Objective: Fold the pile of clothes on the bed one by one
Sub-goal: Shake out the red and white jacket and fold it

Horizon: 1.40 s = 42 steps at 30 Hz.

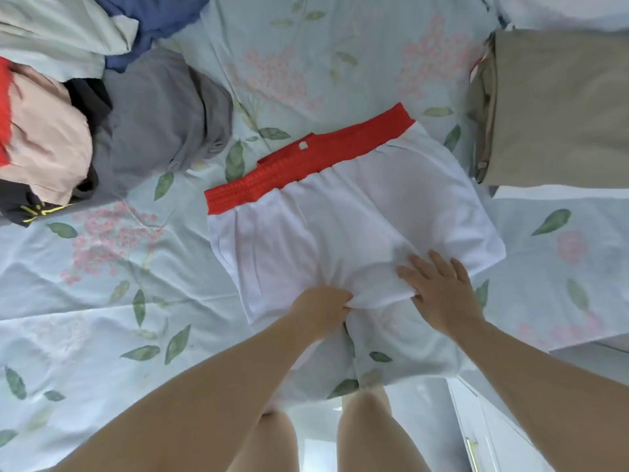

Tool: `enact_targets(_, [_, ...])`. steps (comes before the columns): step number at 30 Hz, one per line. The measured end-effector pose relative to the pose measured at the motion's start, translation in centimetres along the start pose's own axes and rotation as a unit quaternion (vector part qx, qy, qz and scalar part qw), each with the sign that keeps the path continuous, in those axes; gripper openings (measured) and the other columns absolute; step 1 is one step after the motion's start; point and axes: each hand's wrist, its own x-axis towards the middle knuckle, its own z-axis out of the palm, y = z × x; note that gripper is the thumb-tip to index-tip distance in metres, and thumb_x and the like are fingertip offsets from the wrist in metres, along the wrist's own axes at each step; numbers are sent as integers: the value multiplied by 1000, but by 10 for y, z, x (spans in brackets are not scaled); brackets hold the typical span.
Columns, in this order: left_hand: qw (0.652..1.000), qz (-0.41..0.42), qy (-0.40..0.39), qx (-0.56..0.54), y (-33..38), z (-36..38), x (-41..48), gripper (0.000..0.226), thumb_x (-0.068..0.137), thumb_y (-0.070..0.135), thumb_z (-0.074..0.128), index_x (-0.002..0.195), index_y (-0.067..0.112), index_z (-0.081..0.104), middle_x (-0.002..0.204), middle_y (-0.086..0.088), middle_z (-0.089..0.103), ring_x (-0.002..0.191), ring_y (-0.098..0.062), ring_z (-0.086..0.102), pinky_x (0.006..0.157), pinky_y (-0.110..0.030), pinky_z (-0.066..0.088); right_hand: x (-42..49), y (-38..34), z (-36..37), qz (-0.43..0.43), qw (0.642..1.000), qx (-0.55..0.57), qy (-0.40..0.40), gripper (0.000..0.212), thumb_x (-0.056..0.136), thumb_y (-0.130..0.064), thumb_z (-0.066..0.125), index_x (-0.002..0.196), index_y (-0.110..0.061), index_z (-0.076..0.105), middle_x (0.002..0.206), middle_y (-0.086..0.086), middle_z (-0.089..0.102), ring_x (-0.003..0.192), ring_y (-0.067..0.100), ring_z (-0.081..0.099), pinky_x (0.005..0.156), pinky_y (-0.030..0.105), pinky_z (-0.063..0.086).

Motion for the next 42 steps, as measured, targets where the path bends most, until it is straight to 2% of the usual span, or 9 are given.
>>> enact_targets(3, [1000, 13, 24, -12, -7, 5, -1, 40, 100, 36, 41, 137, 25, 46, 144, 6, 41, 136, -19, 34, 109, -33, 29, -19, -19, 17, 143, 968, 184, 94, 63, 89, -13, 52, 145, -27, 29, 158, -1, 14, 145, 24, 12, 115, 42, 11])
enact_targets(8, [987, 21, 158, -11, -30, -28, 8, 57, 93, 48, 50, 143, 24, 38, 149, 5, 35, 136, -20, 31, 109, -34, 29, -12, -65, 22, 441, 555, 688, 155, 54, 87, -21, 56, 135, -10, 34, 133, 12, 42, 110, 29, 49, 89, 39, 42])
enact_targets(11, [969, 3, 241, 48, -38, -55, 22, 58, 92, 41, 54, 142, 18, 37, 148, -3, 33, 133, -28, 32, 106, -40, 32, 0, -82, 24, 427, 423, 796, 74, 68, 83, -28, 66, 138, -14, 28, 121, 8, 50, 99, 24, 54, 93, 38, 48])
enact_targets(17, [945, -40, 300, 123, -45, -106, 63, 65, 94, 43, 50, 149, 21, 23, 158, -7, 13, 145, -27, 9, 112, -47, 20, 22, -80, 34, 454, 403, 790, 86, 49, 79, -15, 67, 115, -16, 33, 97, 0, 51, 83, 21, 54, 75, 32, 46])
enact_targets(24, [944, -21, 205, 258, -51, -119, 104, 62, 96, 58, 26, 149, 42, -2, 160, 6, -8, 147, -27, -9, 115, -58, 0, 33, -80, 46, 449, 377, 803, 109, 57, 74, -19, 76, 112, -18, 35, 111, 2, 53, 98, 23, 55, 88, 38, 48])
enact_targets(31, [933, -28, 281, 222, -84, -154, 119, 54, 96, 42, 40, 146, 44, 20, 159, 0, 9, 145, -33, 8, 112, -61, 12, 37, -79, 43, 420, 370, 824, 93, 62, 71, -25, 79, 118, -25, 39, 113, -1, 54, 100, 19, 58, 90, 40, 52])
enact_targets(36, [939, -40, 333, -72, -86, -177, 126, 91, 72, 31, 77, 146, 22, 25, 143, -12, 33, 132, -31, 33, 108, -45, 30, 35, -83, 44, 410, 398, 815, 95, 67, 65, -34, 81, 119, -24, 43, 116, -3, 55, 104, 20, 58, 95, 44, 50])
enact_targets(39, [944, -116, 296, -90, -88, -192, 130, 97, 61, 43, 83, 139, 16, 34, 135, -12, 42, 124, -31, 44, 105, -41, 37, 31, -85, 42, 396, 416, 815, 79, 77, 52, -41, 83, 120, -21, 55, 119, -1, 60, 104, 20, 62, 94, 42, 51])
enact_targets(42, [966, -126, 208, -89, -91, -201, 127, 85, 50, 50, 85, 118, 13, 49, 107, -9, 56, 92, -30, 60, 86, -39, 50, 27, -82, 44, 378, 420, 822, 67, 46, 69, -23, 82, 110, -20, 61, 109, -1, 67, 99, 18, 65, 87, 34, 53])
